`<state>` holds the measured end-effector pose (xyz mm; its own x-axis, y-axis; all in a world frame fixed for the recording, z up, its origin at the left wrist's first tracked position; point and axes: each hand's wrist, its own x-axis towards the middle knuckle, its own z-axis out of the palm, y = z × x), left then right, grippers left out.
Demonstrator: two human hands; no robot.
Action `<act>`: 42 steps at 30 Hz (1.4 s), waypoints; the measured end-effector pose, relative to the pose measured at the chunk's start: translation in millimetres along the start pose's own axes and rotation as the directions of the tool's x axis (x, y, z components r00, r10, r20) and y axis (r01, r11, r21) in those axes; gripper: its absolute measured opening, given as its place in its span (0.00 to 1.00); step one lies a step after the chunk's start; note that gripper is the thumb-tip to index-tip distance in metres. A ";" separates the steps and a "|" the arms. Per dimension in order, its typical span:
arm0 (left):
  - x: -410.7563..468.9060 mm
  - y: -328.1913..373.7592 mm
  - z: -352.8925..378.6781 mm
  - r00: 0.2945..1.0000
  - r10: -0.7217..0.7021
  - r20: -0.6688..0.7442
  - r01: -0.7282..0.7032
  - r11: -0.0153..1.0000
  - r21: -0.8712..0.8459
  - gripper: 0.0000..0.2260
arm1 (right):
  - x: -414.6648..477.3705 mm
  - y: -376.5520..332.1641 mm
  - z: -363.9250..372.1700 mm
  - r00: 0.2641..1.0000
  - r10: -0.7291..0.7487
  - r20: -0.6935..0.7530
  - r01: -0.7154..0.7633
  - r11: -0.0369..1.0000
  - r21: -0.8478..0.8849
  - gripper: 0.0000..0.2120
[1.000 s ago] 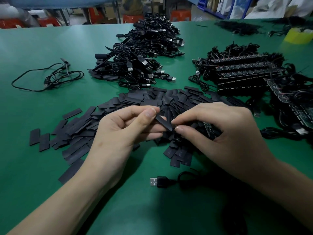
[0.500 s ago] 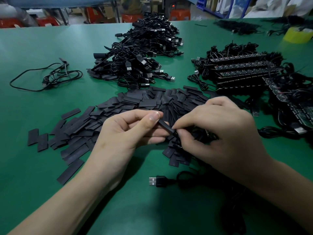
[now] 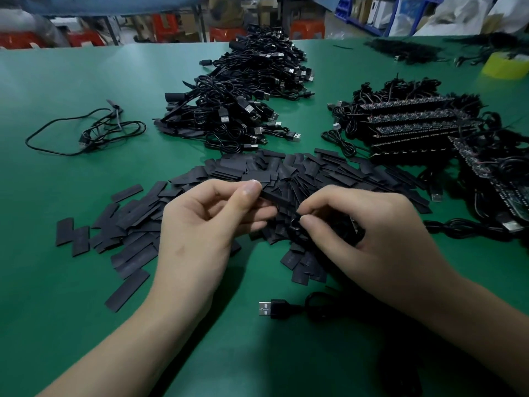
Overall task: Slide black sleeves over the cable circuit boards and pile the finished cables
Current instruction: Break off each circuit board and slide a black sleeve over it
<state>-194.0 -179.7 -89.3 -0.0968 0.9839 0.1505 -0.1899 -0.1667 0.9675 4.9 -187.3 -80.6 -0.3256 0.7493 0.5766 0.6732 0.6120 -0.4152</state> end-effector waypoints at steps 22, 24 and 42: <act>2.1 -4.2 -7.3 0.933 0.338 0.122 -0.334 0.691 0.641 0.16 | 82.3 -5.7 -30.4 0.952 0.306 0.024 -0.305 0.952 -0.032 0.08; 1.3 -4.6 -6.9 0.933 0.329 0.148 -0.341 0.670 0.659 0.13 | 125.2 0.0 -29.8 0.966 0.259 -0.018 -0.259 0.960 -0.103 0.09; 0.2 -5.7 -6.9 0.941 0.260 0.217 -0.337 0.661 0.671 0.11 | 263.0 29.9 56.9 0.942 0.223 0.250 -0.080 0.874 -0.478 0.21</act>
<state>-199.7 -179.0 -96.2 0.0715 0.8965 0.4373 0.5626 -0.3983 0.7245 -98.4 42.4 18.6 -0.3224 0.9058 0.2751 0.9324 0.3540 -0.0727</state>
